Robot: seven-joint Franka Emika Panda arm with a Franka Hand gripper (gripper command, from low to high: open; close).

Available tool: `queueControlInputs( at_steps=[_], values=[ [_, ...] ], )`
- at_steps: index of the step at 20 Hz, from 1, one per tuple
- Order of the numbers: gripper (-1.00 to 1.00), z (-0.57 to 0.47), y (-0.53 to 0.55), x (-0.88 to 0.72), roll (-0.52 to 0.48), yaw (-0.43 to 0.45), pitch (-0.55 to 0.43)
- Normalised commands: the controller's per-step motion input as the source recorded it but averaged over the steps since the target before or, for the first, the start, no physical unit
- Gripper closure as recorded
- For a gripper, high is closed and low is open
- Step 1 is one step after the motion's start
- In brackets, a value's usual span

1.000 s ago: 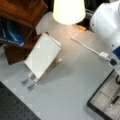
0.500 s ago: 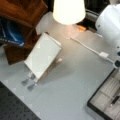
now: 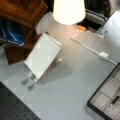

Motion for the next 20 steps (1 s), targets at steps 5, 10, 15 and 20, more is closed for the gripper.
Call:
queueControlInputs(
  at_steps=[5, 10, 15, 20],
  values=[
    [-1.00, -0.08, 0.17, -0.01, 0.060, -0.170, -0.066],
    [-1.00, -0.04, 0.02, -0.08, 0.035, -0.140, -0.021],
    [-1.00, 0.00, -0.08, -0.12, 0.013, -0.111, 0.034],
    [-1.00, 0.12, -0.25, -0.14, -0.028, -0.055, 0.131]
  ],
)
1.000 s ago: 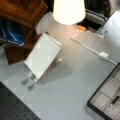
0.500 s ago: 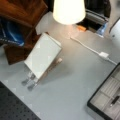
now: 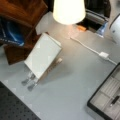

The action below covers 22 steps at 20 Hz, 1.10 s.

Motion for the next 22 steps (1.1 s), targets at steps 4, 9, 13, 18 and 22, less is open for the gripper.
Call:
queueControlInputs(
  at_steps=[4, 9, 13, 18, 22],
  values=[
    [-1.00, 0.20, -0.48, -0.13, -0.195, 0.046, 0.201],
    [-1.00, 0.18, -0.48, 0.00, -0.417, 0.123, 0.201],
    [-1.00, 0.20, -0.54, 0.09, -0.563, 0.184, 0.189],
    [-1.00, 0.14, -0.58, 0.10, -0.531, 0.243, 0.140],
    [-1.00, 0.02, -0.61, 0.13, -0.537, 0.239, 0.140]
  ],
)
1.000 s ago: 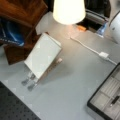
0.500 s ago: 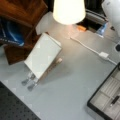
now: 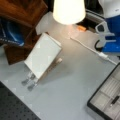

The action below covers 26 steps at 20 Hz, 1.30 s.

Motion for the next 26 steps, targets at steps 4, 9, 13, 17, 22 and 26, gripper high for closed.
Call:
queueControlInputs(
  at_steps=[4, 9, 13, 17, 22, 26],
  values=[
    [-1.00, -0.07, -0.70, 0.15, -0.539, 0.219, 0.170],
    [-1.00, -0.10, -0.54, 0.11, -0.458, 0.209, 0.143],
    [-1.00, -0.07, -0.40, 0.05, -0.379, 0.172, 0.108],
    [-1.00, -0.03, -0.34, 0.01, -0.320, 0.111, 0.106],
    [-1.00, -0.02, -0.24, -0.04, -0.192, 0.142, 0.107],
    [-1.00, 0.07, -0.17, -0.02, -0.093, 0.149, 0.084]
  ],
)
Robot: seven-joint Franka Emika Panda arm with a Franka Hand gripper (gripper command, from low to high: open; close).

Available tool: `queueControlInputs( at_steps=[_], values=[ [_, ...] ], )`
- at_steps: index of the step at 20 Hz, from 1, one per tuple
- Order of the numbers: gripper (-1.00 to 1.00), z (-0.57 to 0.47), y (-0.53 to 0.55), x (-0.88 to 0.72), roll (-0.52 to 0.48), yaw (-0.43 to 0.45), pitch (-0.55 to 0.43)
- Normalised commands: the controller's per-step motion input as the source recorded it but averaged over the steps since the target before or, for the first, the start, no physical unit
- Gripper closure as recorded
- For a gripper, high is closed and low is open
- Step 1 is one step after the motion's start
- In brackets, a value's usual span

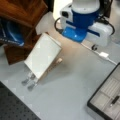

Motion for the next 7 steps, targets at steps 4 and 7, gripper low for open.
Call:
queueControlInputs(
  at_steps=[4, 7],
  values=[
    [-1.00, 0.00, -0.18, 0.06, -0.091, 0.143, 0.036],
    [-1.00, -0.05, -0.15, 0.07, -0.083, 0.127, 0.029]
  ],
)
